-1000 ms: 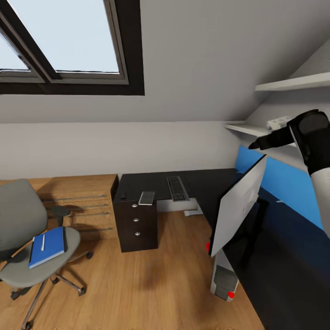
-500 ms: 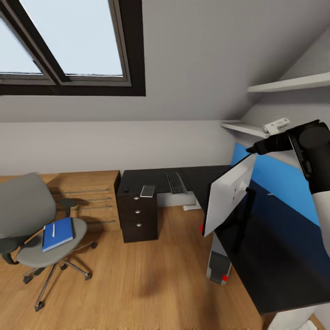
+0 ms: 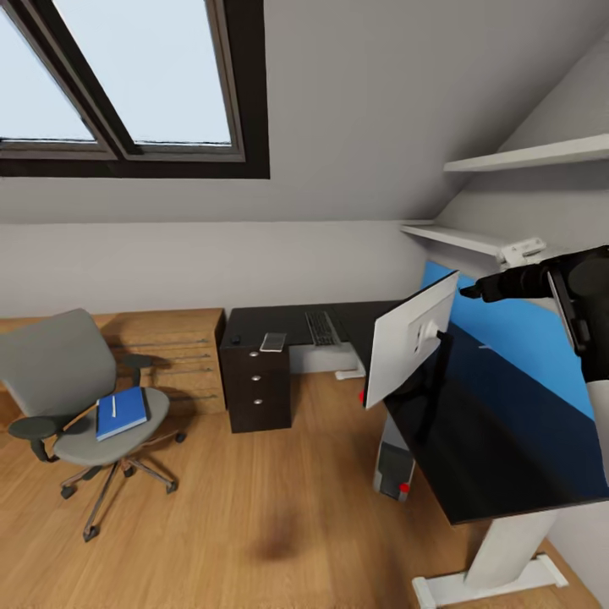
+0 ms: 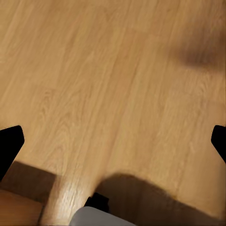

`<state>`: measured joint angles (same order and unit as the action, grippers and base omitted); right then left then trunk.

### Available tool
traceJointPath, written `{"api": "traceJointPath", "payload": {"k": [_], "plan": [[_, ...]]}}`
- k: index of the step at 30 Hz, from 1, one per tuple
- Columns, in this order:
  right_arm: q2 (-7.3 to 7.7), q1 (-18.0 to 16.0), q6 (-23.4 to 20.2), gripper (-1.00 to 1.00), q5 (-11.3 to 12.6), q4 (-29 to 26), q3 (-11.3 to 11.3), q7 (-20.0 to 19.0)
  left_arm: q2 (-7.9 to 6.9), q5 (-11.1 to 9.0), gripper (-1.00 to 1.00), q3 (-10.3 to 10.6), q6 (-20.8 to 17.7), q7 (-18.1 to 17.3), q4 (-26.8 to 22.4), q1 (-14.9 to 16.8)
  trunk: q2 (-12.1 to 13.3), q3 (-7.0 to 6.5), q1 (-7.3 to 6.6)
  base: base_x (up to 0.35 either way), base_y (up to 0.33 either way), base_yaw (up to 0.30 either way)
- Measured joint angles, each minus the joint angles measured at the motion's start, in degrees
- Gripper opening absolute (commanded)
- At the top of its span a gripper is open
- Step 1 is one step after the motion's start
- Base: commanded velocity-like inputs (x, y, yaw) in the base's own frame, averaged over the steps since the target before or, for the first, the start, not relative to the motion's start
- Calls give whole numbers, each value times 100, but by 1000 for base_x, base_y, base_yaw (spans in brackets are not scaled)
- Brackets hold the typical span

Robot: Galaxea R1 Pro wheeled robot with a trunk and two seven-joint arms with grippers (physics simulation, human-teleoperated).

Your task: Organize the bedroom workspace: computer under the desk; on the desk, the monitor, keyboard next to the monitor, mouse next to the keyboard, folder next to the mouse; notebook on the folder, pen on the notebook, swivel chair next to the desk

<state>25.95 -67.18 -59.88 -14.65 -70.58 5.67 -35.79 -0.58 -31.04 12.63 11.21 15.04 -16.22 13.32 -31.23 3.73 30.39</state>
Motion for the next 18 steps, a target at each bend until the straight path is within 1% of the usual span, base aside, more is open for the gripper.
{"api": "traceJointPath", "payload": {"k": [3, 4, 7, 8, 15, 16, 18], "plan": [[0, 88, -1, 100, 9, -15, -35, 0, 0, 0, 100, -2, 2, -4, 0, 0, 0, 0, -1, -143, -273, 0], [1, 155, 1, 100, -1, 128, -110, 0, 0, 0, 100, -3, 3, -9, -1, -1, 0, 0, -1, -94, -323, 0], [-4, 163, -2, 100, 12, 323, -126, 1, 0, 0, 100, -3, 4, -10, 0, 0, 0, 0, -1, -90, -327, 0], [-2, 167, 0, 100, 0, 616, -135, 1, 0, -1, 100, -3, 4, -10, -1, 0, 1, 1, -1, -87, -330, 0], [0, 167, 14, 100, 6, 972, -139, 20, 4, -1, 100, -1, 4, -9, 0, 0, 0, 0, -1, -86, -330, 0], [1, 329, 51, 100, -4, 1131, -140, 34, 13, 4, 100, 5, 3, -9, -1, 0, 1, 1, -1, -88, -330, 0], [0, 447, 94, 100, 5, 1141, -139, 36, 28, 6, 100, 6, 2, -11, -2, -1, 0, 0, -1, -93, -330, 0]]}}
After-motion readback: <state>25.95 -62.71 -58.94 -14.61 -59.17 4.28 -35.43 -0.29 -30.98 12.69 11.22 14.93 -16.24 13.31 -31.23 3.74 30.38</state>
